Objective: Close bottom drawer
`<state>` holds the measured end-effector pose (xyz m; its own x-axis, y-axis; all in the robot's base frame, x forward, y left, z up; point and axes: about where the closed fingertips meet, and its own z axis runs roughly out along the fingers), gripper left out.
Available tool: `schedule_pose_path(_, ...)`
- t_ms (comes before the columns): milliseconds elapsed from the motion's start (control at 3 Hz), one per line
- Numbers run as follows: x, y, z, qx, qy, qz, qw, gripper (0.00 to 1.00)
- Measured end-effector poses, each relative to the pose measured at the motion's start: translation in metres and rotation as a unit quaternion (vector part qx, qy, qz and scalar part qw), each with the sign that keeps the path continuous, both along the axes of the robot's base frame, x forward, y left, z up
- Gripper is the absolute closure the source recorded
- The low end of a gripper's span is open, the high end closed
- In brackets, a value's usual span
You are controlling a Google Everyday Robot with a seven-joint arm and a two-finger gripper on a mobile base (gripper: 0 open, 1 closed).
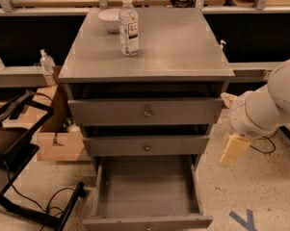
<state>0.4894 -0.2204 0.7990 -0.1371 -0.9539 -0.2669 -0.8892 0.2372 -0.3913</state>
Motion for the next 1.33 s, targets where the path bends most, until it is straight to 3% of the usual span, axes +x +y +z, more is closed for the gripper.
schedule_pose_path(333,0.0,0.003,-0.04,0.025,0.02,0.0,0.9995,0.0)
schedule_pose_path(667,0.0,0.005,-0.139,0.073,0.057,0.001,0.9957,0.0)
schedule_pose_path(1000,0.004,0.003,-0.214,0.116,0.07,-0.002,0.9908,0.14)
schedule_pose_path(1333,0.005,0.002,-0.276,0.161,0.074,-0.007,0.9842,0.38)
